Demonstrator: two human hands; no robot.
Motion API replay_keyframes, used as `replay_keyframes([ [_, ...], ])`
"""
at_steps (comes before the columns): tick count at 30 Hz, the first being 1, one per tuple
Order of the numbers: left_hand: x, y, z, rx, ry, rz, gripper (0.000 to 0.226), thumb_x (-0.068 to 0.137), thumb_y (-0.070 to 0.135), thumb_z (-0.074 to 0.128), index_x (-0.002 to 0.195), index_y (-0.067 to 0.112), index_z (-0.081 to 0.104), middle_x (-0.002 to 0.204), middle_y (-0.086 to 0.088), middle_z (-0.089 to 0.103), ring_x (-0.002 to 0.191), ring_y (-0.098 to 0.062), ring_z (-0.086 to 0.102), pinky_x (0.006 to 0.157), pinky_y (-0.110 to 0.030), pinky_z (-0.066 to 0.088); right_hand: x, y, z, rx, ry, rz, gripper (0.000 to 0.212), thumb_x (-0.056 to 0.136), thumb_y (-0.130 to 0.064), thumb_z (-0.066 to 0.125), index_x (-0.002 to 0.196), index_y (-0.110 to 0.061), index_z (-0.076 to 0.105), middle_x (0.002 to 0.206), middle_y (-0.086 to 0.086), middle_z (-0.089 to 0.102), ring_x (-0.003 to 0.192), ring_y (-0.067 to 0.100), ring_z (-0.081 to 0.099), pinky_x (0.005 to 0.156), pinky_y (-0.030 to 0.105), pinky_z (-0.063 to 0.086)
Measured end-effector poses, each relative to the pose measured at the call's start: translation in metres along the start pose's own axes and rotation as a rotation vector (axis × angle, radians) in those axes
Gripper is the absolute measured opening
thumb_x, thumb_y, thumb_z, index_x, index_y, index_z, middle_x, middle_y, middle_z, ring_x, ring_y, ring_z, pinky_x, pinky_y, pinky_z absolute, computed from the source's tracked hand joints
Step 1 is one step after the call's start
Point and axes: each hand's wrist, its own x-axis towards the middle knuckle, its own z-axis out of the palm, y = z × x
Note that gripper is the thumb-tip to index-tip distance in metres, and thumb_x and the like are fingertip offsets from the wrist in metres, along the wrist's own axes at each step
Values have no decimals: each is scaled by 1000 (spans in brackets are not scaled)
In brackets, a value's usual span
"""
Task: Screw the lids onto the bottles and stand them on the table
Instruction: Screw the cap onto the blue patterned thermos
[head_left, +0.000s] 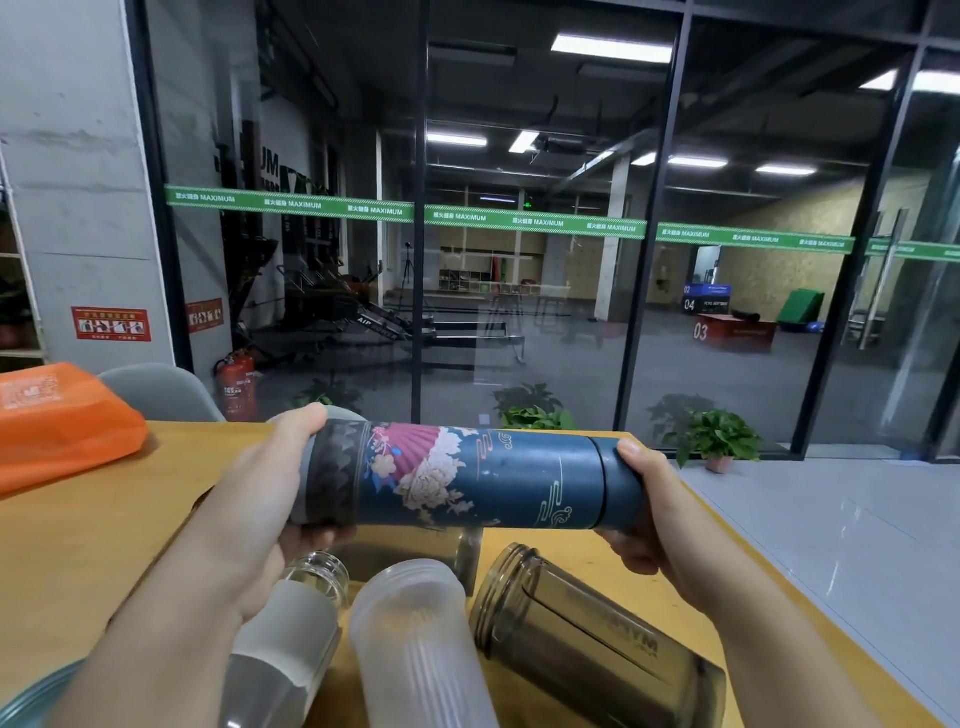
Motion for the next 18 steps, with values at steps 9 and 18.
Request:
replay_keyframes([
  [9,-4,0,0,218,-123,259,57,61,74,48,90,29,65,104,-14,69,97,-38,66,85,-61,52,0,-1,2,28,48,224,63,82,-66,33,69,-8,53,45,7,42,39,16,27,42,21,19],
  [18,-16,4,6,187,-143,282,63,50,75,47,84,24,62,98,-14,66,101,-42,62,89,-59,50,-4,-7,1,64,61,273,63,81,-67,35,73,-7,52,46,6,41,39,15,27,38,19,21],
])
